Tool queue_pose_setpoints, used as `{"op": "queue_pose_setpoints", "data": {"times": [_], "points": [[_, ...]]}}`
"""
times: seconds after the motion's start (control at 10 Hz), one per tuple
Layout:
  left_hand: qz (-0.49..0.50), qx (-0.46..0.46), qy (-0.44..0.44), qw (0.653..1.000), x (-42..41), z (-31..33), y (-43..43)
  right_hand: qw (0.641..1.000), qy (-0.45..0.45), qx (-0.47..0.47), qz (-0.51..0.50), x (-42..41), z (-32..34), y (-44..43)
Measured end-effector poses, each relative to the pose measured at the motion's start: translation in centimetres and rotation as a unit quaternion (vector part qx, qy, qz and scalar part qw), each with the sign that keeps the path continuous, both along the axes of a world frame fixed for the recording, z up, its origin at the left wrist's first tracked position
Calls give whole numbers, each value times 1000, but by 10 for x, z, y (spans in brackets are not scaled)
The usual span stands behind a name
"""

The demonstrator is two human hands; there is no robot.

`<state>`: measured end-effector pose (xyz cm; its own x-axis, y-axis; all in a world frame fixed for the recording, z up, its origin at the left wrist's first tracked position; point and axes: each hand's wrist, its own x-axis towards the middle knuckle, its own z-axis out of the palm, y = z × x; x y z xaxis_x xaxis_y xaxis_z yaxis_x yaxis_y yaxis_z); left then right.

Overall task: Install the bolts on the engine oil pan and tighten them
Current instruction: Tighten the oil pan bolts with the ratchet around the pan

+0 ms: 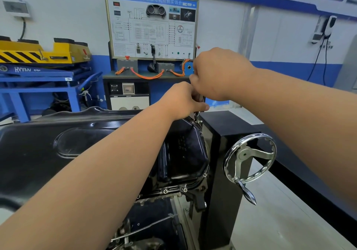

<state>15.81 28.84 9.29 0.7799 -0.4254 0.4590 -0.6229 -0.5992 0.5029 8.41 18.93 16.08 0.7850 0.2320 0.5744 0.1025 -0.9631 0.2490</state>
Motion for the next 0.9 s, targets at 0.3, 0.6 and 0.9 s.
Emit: {"op": "queue_pose_setpoints", "data": {"times": [0.3, 0.6, 0.9], "points": [[-14, 53, -47, 997, -6, -10, -10, 914, 162, 371, -14, -14, 0, -16], [-29, 144, -25, 989, -23, -18, -20, 994, 49, -95, 22, -30, -18, -26], [-45, 5, -29, 999, -25, -21, -29, 870, 192, 452, -38, -17, -7, -13]]}}
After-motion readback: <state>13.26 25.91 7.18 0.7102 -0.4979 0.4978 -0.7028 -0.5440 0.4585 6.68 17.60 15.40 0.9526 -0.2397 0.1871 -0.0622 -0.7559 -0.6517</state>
